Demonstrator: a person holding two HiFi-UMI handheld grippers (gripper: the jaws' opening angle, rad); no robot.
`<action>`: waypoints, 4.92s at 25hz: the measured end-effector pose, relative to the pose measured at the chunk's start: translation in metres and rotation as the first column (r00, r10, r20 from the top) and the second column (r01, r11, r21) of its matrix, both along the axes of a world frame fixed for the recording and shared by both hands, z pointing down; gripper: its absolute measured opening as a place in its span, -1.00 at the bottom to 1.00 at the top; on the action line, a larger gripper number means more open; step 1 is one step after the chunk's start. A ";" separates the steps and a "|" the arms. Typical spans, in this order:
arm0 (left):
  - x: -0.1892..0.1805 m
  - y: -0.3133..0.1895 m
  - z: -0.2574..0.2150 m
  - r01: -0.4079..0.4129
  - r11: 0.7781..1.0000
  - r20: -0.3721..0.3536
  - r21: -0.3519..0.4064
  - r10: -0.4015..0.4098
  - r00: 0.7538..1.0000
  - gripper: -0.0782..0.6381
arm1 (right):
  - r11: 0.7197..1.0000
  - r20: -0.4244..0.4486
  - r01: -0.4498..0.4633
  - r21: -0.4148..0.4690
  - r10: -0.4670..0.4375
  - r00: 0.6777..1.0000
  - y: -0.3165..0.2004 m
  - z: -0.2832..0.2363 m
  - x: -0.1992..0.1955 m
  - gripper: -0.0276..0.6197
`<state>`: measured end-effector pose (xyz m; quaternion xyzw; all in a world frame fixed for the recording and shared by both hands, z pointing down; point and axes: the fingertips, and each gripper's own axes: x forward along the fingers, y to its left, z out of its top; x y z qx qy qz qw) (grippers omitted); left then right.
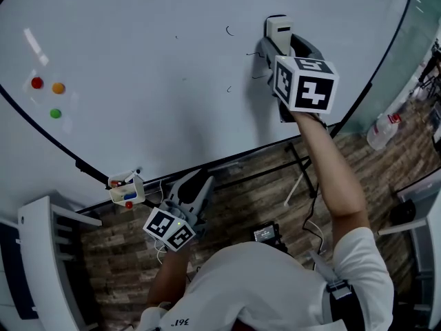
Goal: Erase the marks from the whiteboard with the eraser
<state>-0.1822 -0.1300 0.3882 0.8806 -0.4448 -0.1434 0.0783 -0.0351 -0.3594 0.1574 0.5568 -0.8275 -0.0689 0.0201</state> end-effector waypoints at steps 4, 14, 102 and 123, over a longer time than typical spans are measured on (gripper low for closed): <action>-0.004 0.002 -0.003 -0.006 1.000 0.002 0.011 0.006 1.000 -0.55 | 1.000 -0.027 0.014 0.006 -0.014 1.000 0.008 0.000 -0.021 -0.12; -0.007 0.003 -0.002 -0.035 0.999 -0.001 0.012 0.035 0.999 -0.55 | 1.000 0.016 0.010 -0.022 -0.010 1.000 0.019 -0.003 -0.044 -0.12; 0.066 -0.045 0.010 0.046 0.996 0.015 -0.077 -0.045 0.999 -0.55 | 0.978 -0.008 -0.109 -0.178 0.109 0.994 -0.057 0.167 0.195 -0.12; 0.043 -0.039 0.019 0.057 0.993 0.016 -0.102 -0.056 0.998 -0.55 | 0.954 0.134 -0.157 -0.257 0.196 0.971 -0.076 0.177 0.191 -0.13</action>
